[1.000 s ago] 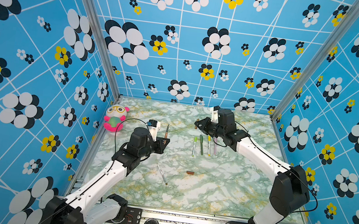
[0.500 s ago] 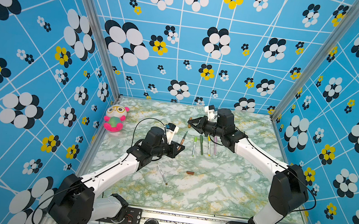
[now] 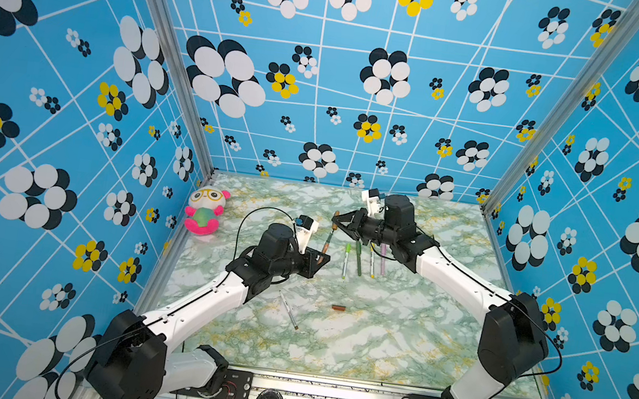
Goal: Insert the pens into the pen caps
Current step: 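Press the brown cap down onto the nib held by the left gripper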
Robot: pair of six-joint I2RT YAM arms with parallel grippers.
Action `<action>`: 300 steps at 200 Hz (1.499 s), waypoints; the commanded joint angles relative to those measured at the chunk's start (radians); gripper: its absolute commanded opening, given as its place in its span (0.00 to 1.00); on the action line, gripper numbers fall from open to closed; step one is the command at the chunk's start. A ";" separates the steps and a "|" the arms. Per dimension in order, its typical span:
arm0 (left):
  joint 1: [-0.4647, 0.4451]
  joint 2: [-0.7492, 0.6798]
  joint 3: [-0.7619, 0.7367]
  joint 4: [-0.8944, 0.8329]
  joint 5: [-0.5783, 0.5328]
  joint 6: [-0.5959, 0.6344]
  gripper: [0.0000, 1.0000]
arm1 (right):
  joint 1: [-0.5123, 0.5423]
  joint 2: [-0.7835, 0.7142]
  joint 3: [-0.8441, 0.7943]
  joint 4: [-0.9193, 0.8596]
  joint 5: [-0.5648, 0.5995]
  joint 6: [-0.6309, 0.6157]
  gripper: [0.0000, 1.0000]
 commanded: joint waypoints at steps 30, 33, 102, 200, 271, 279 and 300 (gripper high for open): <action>-0.005 0.012 0.013 0.043 -0.035 -0.022 0.00 | 0.036 -0.004 -0.012 0.004 -0.022 -0.025 0.00; -0.006 0.012 0.014 0.044 -0.037 -0.024 0.00 | 0.037 -0.004 -0.012 0.004 -0.021 -0.025 0.00; -0.006 0.010 0.000 0.145 -0.080 -0.113 0.00 | 0.093 -0.002 -0.039 0.033 0.026 -0.055 0.00; -0.010 0.023 -0.027 0.269 -0.091 -0.197 0.00 | 0.169 0.011 -0.090 0.054 0.099 -0.122 0.00; -0.014 0.012 -0.031 0.287 -0.105 -0.160 0.00 | 0.172 0.022 -0.101 0.002 0.069 -0.150 0.00; -0.013 0.008 -0.031 0.280 -0.106 -0.151 0.00 | 0.172 0.018 -0.092 -0.029 0.066 -0.174 0.00; -0.013 -0.007 -0.038 0.267 -0.115 -0.132 0.00 | 0.170 0.013 -0.070 -0.086 0.046 -0.220 0.00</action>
